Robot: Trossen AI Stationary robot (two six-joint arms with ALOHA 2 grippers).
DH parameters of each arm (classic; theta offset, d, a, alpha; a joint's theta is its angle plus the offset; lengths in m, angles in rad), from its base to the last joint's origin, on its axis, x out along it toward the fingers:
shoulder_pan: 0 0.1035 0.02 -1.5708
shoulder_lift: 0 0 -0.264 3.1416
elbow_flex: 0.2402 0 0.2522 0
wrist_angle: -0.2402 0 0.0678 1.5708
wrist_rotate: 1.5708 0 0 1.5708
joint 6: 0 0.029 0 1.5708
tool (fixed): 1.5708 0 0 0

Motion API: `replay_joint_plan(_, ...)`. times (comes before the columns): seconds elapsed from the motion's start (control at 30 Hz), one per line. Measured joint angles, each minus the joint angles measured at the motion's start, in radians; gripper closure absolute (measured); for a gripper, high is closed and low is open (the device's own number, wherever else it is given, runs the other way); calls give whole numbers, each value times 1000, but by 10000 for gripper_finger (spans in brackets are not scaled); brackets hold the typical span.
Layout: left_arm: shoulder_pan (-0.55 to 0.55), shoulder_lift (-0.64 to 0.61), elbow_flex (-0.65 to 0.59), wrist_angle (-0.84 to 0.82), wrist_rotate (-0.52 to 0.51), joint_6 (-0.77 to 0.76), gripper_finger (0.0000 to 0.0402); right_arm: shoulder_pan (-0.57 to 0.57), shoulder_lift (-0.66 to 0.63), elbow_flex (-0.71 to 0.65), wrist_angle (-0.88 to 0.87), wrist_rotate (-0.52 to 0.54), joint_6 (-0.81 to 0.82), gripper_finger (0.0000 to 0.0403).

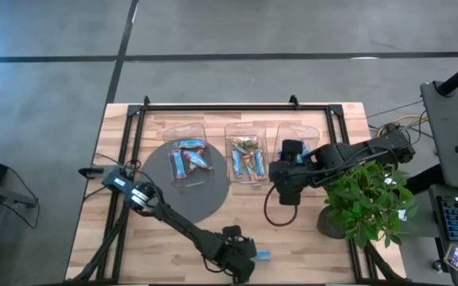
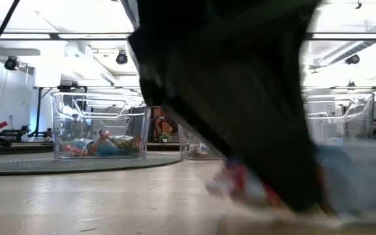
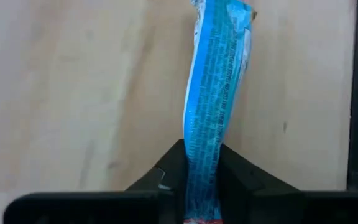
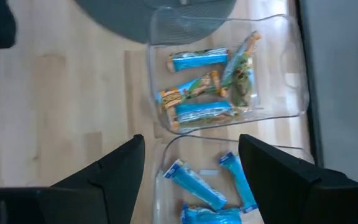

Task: Pick and place Granola Bars by type
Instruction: Put the red granola bar into the left transparent bin

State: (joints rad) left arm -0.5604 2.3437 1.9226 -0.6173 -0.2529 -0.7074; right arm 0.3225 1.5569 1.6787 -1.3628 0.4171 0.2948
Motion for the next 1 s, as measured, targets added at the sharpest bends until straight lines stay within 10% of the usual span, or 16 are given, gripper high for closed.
replay_joint_plan(0.3, 3, -266, -13, -377, -324, -462, 359, -1, -44, 0, -30, 292, 258, 154)
replay_joint_plan(0.6, -71, -593, -247, -515, -756, -1122, 359, 40, -62, -3, -17, 316, 355, 154)
replay_joint_plan(1.0, 169, -943, -808, -378, -659, -1344, 359, 77, -62, -15, -9, 316, 406, 154)
